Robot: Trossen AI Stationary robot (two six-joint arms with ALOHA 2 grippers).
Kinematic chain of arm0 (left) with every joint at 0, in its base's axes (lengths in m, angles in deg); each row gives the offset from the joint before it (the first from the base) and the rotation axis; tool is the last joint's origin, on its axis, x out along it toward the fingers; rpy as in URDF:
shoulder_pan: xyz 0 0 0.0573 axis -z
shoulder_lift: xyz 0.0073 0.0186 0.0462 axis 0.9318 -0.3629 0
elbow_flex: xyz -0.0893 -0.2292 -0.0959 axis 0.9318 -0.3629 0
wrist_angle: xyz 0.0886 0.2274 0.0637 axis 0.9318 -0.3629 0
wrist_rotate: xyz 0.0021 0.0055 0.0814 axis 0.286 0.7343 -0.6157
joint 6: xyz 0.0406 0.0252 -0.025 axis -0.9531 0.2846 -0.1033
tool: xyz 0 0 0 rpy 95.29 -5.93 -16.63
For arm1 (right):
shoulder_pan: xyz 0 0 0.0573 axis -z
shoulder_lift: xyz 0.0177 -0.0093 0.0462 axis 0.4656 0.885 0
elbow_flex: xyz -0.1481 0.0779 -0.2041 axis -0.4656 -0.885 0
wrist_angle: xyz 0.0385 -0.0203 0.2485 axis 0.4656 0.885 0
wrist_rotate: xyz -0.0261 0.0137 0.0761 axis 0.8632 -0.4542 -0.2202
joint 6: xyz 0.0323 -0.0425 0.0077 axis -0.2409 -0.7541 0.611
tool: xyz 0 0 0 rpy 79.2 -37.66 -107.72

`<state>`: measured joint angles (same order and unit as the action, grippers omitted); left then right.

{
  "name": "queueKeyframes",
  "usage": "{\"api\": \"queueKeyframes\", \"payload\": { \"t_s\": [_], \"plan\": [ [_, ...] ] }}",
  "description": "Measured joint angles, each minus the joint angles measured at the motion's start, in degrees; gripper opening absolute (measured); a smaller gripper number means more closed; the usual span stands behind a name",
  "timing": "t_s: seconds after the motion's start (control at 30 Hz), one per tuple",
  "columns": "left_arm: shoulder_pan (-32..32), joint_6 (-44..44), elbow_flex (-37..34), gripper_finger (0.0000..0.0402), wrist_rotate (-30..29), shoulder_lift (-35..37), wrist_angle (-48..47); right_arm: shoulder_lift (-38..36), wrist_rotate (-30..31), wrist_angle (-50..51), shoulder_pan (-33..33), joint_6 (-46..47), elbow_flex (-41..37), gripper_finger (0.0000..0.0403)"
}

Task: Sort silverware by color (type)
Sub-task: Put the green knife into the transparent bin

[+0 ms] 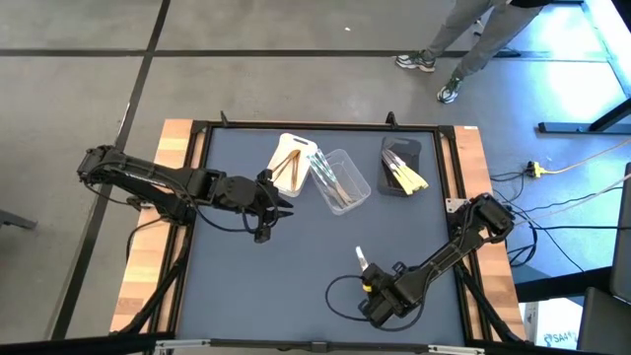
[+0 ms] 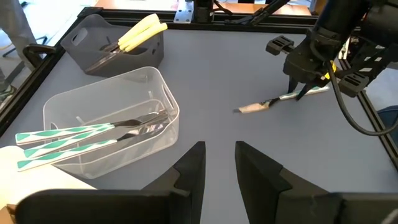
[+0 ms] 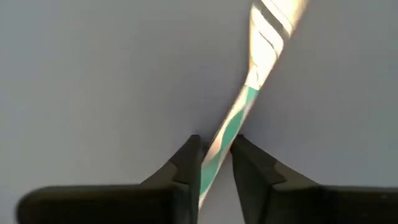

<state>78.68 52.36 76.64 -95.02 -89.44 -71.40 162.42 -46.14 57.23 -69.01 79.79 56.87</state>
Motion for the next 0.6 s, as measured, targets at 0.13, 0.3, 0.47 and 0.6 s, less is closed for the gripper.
{"api": "queueKeyframes", "payload": {
  "t_s": [0.13, 0.3, 0.47, 0.6],
  "plan": [
    [0.0, 0.0, 0.0, 0.0081, 0.01, 0.0, 0.0, 0.0, 0.21, -0.09, 0.02, -0.04, 0.0, 0.0039],
    [0.0, 0.0, 0.0, 0.0081, -0.01, 0.0, 0.0, 0.0, 0.44, 0.01, 0.02, -0.32, 0.02, 0.0007],
    [-0.01, 0.0, 0.0, 0.0081, -0.01, 0.0, 0.0, 0.04, 0.85, 0.02, 0.0, -1.29, 0.02, 0.0012],
    [-0.02, 0.0, 0.0, 0.0081, -0.01, 0.0, 0.0, 0.04, 1.65, 0.02, -0.04, -2.79, 0.02, 0.0005]
  ]
}}
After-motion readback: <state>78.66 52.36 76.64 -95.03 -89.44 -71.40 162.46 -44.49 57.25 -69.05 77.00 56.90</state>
